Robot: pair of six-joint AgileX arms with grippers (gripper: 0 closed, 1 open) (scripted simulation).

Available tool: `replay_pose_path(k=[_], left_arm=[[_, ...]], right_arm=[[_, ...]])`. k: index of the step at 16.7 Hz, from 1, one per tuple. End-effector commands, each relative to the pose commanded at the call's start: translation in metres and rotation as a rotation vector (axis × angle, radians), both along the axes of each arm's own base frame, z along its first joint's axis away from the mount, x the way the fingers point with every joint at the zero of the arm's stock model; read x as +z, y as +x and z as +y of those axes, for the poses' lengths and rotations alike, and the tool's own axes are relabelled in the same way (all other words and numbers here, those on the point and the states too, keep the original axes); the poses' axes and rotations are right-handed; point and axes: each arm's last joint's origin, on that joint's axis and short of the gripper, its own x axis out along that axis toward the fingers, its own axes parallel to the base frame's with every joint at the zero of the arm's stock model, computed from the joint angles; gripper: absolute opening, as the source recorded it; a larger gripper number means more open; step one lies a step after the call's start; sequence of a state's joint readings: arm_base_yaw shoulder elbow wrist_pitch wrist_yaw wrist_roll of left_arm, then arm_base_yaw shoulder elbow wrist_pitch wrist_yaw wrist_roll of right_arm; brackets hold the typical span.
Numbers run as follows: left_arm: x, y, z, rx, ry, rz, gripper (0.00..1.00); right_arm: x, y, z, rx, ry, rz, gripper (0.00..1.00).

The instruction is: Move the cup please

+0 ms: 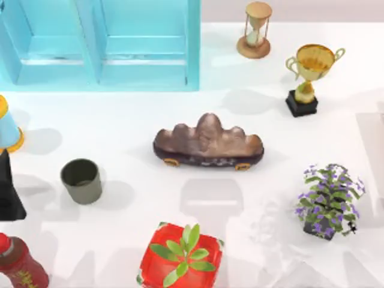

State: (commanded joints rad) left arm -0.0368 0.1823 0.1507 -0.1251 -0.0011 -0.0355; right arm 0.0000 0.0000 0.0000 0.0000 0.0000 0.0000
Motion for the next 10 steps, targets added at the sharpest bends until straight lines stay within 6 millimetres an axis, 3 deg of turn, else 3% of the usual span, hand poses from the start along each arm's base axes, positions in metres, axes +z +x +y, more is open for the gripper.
replay_pose_path(k=[10], left_arm=[[0.065, 0.05, -0.02, -0.074, -0.058, 0.487, 1.0]], right_arm=[[0.0, 0.0, 0.0, 0.0, 0.0, 0.0, 1.0]])
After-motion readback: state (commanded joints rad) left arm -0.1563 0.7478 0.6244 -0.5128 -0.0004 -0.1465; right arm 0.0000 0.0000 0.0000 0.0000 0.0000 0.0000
